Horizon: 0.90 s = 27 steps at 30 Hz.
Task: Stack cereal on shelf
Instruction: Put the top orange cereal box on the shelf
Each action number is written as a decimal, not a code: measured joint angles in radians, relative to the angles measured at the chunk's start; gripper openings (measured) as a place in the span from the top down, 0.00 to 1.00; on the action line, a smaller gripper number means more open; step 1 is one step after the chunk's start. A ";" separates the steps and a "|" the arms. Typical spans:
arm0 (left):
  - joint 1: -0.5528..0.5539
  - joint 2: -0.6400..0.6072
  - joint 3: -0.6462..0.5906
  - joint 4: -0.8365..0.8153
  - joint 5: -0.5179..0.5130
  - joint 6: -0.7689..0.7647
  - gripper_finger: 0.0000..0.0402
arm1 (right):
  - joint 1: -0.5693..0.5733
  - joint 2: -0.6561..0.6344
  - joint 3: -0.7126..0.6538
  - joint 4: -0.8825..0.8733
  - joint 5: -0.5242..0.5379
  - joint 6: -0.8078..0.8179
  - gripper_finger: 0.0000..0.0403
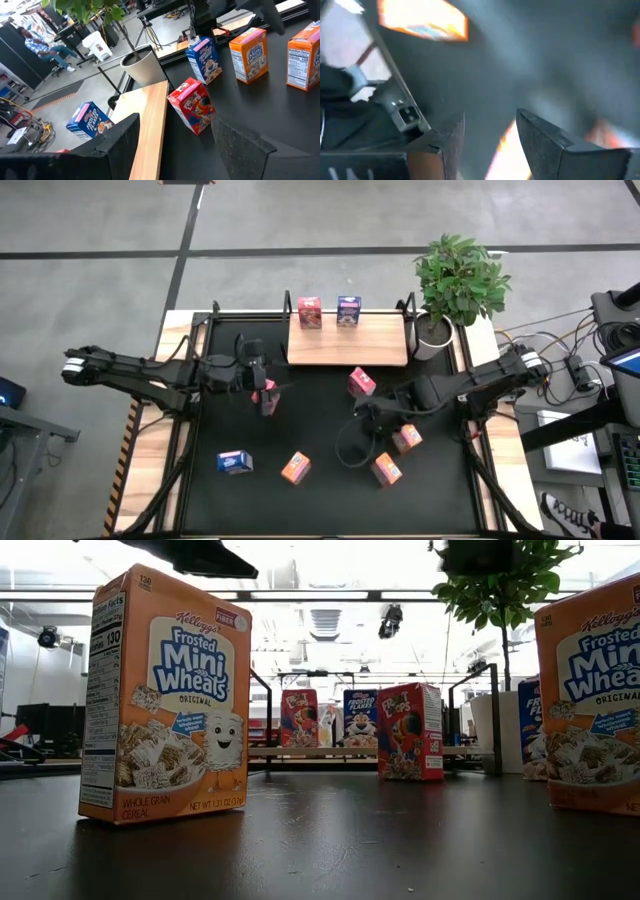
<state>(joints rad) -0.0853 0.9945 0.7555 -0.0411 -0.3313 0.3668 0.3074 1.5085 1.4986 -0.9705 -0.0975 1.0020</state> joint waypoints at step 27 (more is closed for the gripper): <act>0.000 0.000 0.000 0.043 0.000 0.025 0.43 | 0.116 -0.002 -0.131 -0.475 0.127 0.340 0.28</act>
<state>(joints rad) -0.0853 0.9943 0.7555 0.0021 -0.3313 0.3917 0.4232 1.5066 1.3678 -1.4451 0.0290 1.3418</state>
